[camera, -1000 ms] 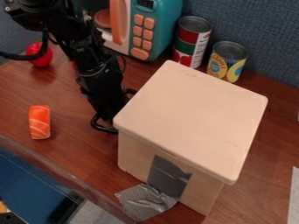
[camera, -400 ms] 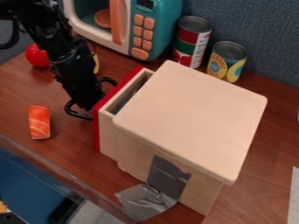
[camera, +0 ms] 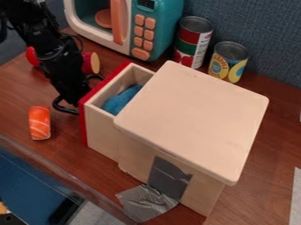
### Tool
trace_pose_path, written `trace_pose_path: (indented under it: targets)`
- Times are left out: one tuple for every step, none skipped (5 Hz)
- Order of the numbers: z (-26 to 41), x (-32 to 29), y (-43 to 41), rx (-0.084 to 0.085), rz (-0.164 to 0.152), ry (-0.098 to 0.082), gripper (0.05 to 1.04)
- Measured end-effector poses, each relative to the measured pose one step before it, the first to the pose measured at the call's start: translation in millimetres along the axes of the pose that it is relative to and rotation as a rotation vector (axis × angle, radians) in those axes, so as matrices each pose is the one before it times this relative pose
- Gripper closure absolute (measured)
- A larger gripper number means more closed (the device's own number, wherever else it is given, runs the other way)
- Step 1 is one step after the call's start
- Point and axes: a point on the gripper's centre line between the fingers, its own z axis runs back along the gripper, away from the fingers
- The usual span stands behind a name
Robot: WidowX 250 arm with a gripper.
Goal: Open the drawer
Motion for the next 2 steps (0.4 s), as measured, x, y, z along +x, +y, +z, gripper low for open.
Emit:
trace_pose_path:
  targets:
    - [2.26, -4.14, 8.44, 0.0114, 0.0111, 0.0053, 0.932]
    - [2.68, -3.86, 7.71, -0.0024, 0.0227, 0.0035, 0.932]
